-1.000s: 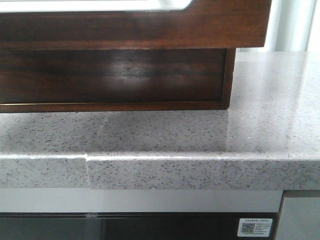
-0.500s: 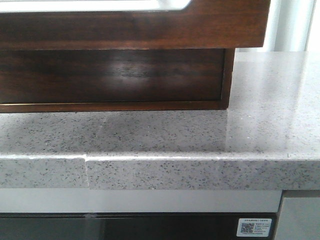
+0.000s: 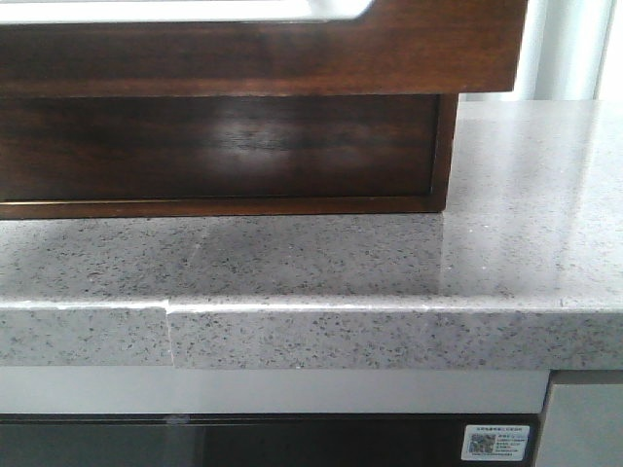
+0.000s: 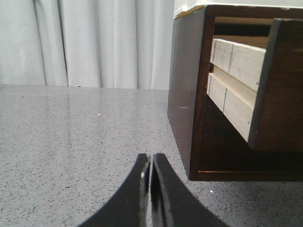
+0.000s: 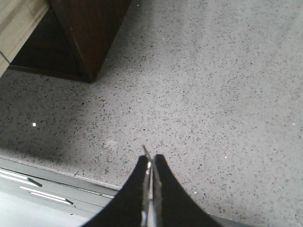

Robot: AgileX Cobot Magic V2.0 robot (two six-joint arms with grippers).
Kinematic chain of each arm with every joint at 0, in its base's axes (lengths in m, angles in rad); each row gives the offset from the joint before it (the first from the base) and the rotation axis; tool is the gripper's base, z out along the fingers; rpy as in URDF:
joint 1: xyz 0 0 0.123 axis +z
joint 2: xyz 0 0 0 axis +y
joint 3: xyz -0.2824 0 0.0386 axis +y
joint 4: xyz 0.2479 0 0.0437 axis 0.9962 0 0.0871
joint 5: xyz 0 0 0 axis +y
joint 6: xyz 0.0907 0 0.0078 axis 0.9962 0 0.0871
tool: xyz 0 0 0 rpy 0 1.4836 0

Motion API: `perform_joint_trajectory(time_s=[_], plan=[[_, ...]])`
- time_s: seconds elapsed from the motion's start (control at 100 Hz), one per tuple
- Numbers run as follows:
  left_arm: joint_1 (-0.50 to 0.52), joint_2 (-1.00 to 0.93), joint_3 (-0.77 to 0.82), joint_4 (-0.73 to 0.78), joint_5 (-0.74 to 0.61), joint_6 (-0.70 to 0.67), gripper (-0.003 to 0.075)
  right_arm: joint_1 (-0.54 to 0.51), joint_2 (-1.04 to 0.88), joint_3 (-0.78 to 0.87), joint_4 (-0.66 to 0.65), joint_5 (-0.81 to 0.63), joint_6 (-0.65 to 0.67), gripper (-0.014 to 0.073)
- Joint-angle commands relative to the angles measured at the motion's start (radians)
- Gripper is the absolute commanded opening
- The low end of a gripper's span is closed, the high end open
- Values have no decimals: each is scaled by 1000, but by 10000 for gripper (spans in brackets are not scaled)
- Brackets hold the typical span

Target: Put scissors in drawer with both arms

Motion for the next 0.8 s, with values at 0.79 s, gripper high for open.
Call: perform_joint_trajectory(time_s=[0.79], plan=[[-8, -30, 36, 1, -83, -11, -20, -2, -614, 637, -220, -789, 193, -69]])
